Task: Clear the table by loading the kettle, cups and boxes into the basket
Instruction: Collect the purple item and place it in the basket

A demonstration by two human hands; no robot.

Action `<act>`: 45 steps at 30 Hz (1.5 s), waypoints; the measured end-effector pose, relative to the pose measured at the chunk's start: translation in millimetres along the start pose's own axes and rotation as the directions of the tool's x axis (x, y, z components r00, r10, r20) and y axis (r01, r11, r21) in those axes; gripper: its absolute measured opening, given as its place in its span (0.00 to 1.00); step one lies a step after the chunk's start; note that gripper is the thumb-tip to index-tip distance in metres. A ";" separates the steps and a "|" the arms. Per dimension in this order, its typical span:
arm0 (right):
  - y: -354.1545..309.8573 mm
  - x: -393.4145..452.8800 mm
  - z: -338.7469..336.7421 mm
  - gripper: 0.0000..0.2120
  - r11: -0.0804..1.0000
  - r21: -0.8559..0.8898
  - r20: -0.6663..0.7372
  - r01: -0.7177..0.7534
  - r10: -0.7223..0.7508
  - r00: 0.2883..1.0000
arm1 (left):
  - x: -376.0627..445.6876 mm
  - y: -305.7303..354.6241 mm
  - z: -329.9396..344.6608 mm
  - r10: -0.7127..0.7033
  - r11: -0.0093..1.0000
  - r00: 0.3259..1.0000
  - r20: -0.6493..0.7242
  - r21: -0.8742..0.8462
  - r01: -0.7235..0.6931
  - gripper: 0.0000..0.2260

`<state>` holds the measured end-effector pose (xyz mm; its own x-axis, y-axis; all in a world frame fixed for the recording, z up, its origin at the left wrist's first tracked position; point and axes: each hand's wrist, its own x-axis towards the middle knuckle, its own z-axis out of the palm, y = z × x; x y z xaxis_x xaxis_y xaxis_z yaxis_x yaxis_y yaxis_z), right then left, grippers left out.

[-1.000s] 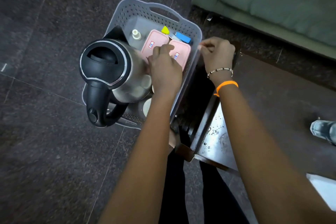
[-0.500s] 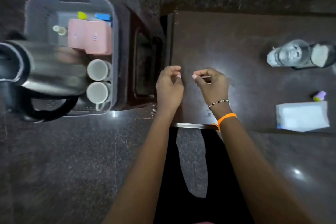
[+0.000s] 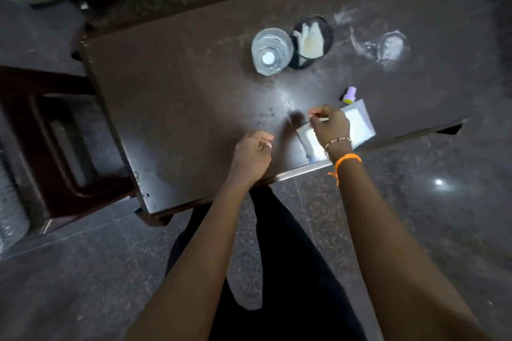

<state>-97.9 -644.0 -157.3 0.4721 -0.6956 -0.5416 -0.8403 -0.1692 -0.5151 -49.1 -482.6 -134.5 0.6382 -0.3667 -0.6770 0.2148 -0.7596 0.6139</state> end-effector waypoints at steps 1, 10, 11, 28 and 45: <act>8.2 11.1 -7.1 0.10 1.000 -0.012 -0.026 -0.010 0.010 1.000 | 5.1 6.2 7.9 -0.002 1.000 1.000 0.010 0.016 0.002 0.11; 43.2 88.8 -24.4 0.08 0.980 -0.184 0.069 -0.081 0.095 0.993 | 34.8 22.2 28.6 -0.079 0.994 0.997 0.016 0.075 0.078 0.11; 43.0 94.1 -22.7 0.06 0.975 -0.209 0.100 -0.082 0.105 0.989 | 36.0 19.9 26.8 -0.087 0.994 0.996 0.012 0.066 0.086 0.11; -76.3 -29.1 94.1 0.12 0.976 0.193 0.489 0.095 -0.180 0.854 | 2.4 -57.8 -77.9 -0.380 0.736 0.882 -0.278 -0.668 0.106 0.10; -294.7 -199.1 293.8 0.11 0.910 0.258 0.642 0.325 -0.413 0.646 | -75.0 -217.5 -315.2 -0.599 0.365 0.644 -0.476 -0.878 -0.309 0.13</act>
<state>134.1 -250.5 -92.9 0.8230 0.0692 -0.5638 -0.5423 -0.1994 -0.8162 89.4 -120.6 -89.4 0.6338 0.4748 -0.6106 0.5302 0.3082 0.7899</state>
